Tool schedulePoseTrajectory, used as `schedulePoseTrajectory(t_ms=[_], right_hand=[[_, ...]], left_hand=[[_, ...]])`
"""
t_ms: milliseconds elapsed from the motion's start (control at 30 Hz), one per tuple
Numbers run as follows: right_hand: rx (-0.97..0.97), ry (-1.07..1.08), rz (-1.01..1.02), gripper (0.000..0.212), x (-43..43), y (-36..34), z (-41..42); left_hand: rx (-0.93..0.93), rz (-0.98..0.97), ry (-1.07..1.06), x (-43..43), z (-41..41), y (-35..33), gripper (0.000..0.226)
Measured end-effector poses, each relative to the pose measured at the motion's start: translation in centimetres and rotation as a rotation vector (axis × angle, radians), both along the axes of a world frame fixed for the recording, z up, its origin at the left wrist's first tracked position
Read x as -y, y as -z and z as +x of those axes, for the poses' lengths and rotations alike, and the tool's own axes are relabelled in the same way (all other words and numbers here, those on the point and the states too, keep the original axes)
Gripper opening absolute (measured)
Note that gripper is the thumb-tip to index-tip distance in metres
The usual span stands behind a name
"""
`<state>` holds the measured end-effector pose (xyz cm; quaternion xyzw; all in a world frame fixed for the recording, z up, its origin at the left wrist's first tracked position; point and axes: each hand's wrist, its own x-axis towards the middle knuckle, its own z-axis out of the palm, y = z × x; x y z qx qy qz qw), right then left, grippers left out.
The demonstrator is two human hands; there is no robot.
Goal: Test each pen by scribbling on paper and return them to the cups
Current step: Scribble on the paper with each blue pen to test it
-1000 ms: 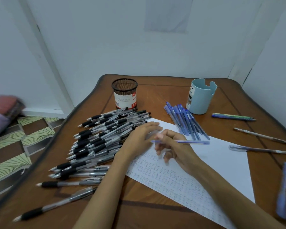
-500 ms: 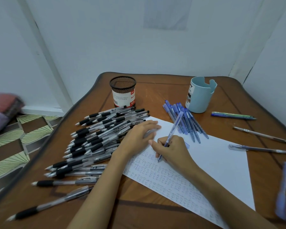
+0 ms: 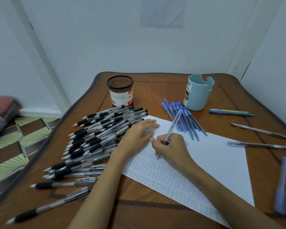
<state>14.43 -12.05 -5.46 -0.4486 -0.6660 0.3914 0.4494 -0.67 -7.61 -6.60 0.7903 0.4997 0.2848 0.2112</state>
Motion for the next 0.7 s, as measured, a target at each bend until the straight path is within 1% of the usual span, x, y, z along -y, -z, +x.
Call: schedulePoseTrajectory(t_ms=[133, 267, 700], right_hand=[[0.024, -0.006, 0.008, 0.047, -0.01, 0.04, 0.00], [0.048, 0.039, 0.035, 0.049, -0.14, 0.17, 0.06], [0.061, 0.083, 0.094, 0.049, -0.26, 0.59, 0.15]], left_hand=[[0.002, 0.004, 0.002, -0.02, 0.03, 0.02, 0.032], [-0.005, 0.018, 0.000, -0.07, 0.07, 0.00, 0.032], [0.009, 0.024, 0.000, -0.01, 0.00, 0.12, 0.031]])
